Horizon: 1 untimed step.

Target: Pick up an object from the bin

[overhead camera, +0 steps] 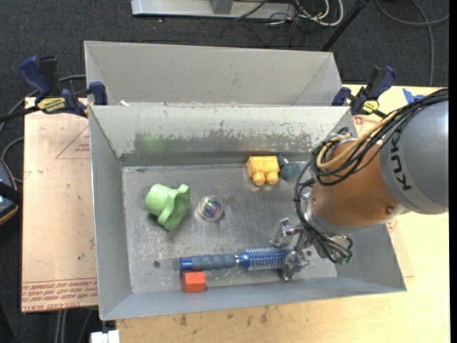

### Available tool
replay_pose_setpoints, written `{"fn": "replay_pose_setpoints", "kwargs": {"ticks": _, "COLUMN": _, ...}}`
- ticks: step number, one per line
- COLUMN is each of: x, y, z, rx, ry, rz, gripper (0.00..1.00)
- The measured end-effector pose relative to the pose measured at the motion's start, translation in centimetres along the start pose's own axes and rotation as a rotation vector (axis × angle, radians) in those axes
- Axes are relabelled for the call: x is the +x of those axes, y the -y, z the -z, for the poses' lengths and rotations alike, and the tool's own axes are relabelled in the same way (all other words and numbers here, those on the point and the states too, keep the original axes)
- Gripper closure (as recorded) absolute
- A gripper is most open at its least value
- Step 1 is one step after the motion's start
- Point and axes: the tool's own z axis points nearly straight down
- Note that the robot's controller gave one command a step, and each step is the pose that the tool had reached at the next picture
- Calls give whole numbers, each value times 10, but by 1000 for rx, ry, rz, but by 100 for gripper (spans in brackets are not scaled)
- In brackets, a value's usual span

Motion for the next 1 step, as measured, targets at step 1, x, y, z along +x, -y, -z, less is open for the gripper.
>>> {"fn": "replay_pose_setpoints", "kwargs": {"ticks": 1, "x": -7, "y": 12, "z": 154, "rx": -1, "ry": -7, "rz": 129, "gripper": 100}}
